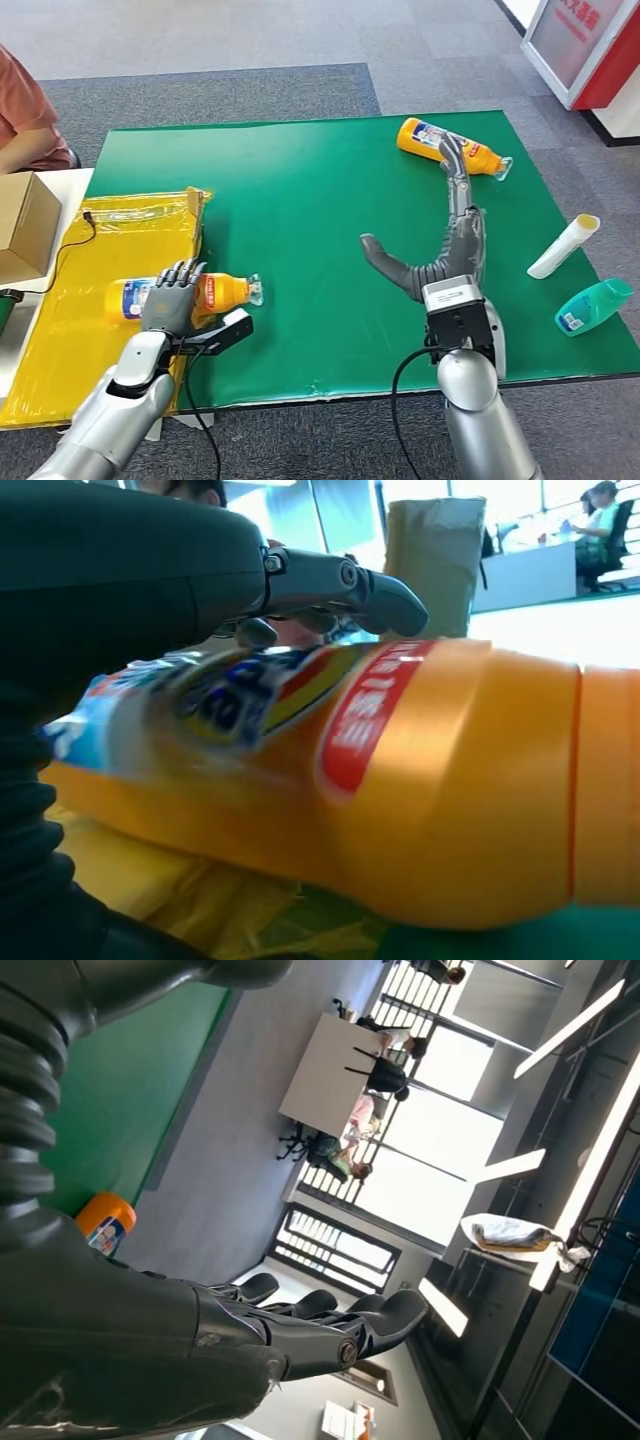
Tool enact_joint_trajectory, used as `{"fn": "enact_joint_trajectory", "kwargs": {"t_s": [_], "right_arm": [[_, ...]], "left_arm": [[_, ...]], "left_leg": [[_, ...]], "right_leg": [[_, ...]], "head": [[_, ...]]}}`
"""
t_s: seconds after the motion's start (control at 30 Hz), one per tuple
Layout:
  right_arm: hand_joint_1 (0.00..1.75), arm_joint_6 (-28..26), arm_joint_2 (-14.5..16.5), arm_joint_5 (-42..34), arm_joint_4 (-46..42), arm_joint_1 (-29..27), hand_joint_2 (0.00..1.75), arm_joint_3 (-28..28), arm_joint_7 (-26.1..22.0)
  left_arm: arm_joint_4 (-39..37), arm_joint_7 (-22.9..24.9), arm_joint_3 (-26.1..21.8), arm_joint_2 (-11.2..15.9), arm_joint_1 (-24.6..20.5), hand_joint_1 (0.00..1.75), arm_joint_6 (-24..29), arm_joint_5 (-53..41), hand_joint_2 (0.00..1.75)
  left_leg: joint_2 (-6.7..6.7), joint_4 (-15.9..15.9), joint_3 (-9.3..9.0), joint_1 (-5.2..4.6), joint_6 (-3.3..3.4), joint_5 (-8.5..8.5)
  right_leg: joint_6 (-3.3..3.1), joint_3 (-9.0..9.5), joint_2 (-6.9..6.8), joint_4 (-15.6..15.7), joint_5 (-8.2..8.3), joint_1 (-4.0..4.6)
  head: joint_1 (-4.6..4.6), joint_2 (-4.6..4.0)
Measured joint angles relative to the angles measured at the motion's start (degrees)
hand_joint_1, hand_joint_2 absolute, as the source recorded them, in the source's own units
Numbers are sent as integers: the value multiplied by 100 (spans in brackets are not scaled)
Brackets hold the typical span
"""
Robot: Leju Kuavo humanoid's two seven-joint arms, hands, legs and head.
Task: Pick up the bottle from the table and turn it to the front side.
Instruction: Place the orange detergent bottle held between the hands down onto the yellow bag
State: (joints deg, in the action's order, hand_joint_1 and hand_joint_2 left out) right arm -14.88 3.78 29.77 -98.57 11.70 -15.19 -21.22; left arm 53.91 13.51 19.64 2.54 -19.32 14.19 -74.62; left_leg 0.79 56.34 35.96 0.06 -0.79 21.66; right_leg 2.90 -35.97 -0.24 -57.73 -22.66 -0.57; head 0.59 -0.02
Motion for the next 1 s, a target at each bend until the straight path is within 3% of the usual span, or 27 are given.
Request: {"fn": "enact_joint_trajectory", "kwargs": {"t_s": [0.23,0.4,0.57,0.63,0.7,0.83,0.9,1.0], "right_arm": [[0,4,0,46,-70,-108,175,0,46],[0,-59,0,88,-152,-235,175,0,52],[0,-154,0,97,-203,-335,175,0,52],[0,-211,0,105,-212,-376,175,0,51],[0,-274,-2,114,-244,-428,175,0,46],[0,-323,-34,81,-385,-581,175,15,-12],[0,-254,-68,-40,-472,-665,175,42,-55],[0,257,-170,-734,-564,-776,175,119,-96]], "left_arm": [[602,111,-232,-112,393,0,582,-790,0],[1525,84,-345,-180,818,0,1358,-1296,0],[2579,227,-337,27,1143,0,2250,-1339,0],[3012,-45,-346,85,1295,0,2440,-1293,0],[3429,-651,-332,38,1513,0,2519,-919,0],[4206,-1839,-219,-62,1916,0,2444,1018,175],[4541,-2443,-191,-66,2066,0,2221,2207,175],[4975,-3595,-211,-65,2313,0,1330,4527,175]], "left_leg": [[0,0,4,0,1,2],[0,0,6,0,1,5],[1,0,7,1,-3,8],[1,0,7,1,-4,9],[1,0,7,1,-3,10],[1,0,7,0,-1,24],[1,1,7,0,1,27],[1,0,7,0,1,28]], "right_leg": [[3,-3,0,1,-2,0],[3,-5,0,1,-3,0],[-2,-9,1,0,-7,2],[-3,-8,0,0,-9,2],[-3,-8,-1,1,-11,2],[-3,-9,1,3,-12,0],[-1,-8,1,4,-14,0],[-1,-7,1,4,-18,0]], "head": [[0,0],[0,0],[0,0],[-1,0],[1,0],[1,0],[1,0],[1,0]]}}
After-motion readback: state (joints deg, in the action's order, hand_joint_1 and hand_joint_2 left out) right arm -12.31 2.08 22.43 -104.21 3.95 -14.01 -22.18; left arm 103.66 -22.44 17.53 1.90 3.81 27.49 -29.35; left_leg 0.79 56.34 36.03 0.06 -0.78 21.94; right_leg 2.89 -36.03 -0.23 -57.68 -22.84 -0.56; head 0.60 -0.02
